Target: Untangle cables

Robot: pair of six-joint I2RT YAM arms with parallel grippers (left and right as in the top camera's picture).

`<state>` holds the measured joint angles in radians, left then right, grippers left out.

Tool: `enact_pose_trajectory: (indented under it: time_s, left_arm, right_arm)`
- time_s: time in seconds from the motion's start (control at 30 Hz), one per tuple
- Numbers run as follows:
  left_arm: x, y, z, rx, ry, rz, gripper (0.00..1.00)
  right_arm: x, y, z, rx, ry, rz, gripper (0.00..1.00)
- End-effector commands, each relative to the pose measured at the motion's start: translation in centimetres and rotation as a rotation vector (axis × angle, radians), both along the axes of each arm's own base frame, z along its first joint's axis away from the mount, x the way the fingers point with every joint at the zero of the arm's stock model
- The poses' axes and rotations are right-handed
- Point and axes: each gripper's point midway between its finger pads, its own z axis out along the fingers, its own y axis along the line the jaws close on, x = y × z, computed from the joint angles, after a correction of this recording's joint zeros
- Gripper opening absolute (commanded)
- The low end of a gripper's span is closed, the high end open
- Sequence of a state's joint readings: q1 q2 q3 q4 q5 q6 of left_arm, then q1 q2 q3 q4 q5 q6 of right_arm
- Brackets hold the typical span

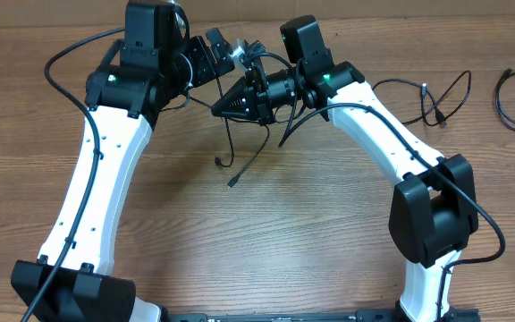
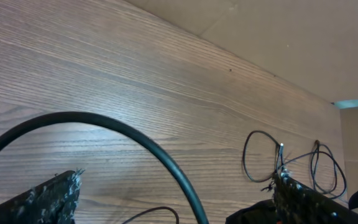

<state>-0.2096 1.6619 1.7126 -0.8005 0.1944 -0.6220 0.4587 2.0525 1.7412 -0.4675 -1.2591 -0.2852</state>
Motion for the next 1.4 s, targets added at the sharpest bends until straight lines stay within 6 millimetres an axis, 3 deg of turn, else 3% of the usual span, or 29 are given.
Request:
enact_pose_trajectory:
  time_s: [0.0,0.6,0.83,0.93,1.07,1.2,1.23,1.37]
  left_arm:
    - [-0.1,-1.0,1.3,-0.011,-0.035,-0.022,1.00]
    - [0.6,5.2,0.3,0.406,-0.080,0.076,0.99]
    - [0.8,7.8,0.7,0.513,-0.085,0.186,1.00]
    - [0.7,9.1,1.1,0.578,-0.089,0.236,0.99]
    - [0.6,10.6,1.5,0.651,-0.090,0.288,1.00]
    - [0.5,11.0,1.6,0.671,-0.091,0.302,1.00]
    - [0.5,11.0,1.6,0.670,-0.092,0.302,0.99]
    - [0.5,10.9,1.6,0.671,-0.091,0.302,1.00]
  right_arm:
    - [-1.1,1.1,-0.3,-0.009,0.003,0.025,0.04]
    - [0.3,0.8,-1.1,-0.053,-0.010,-0.040,0.04]
    - [1.3,0.3,-1.5,-0.083,0.000,-0.091,0.04]
    - [2.9,-0.9,-2.0,-0.116,0.038,-0.163,0.04]
    - [4.8,-2.8,-2.4,-0.145,0.089,-0.246,0.04]
    - [8.1,-6.2,-3.5,-0.209,0.183,-0.415,0.04]
    - [9.7,-8.3,-4.5,-0.255,0.231,-0.518,0.04]
    - [13.2,-15.6,-7.5,-0.400,0.377,-0.814,0.04]
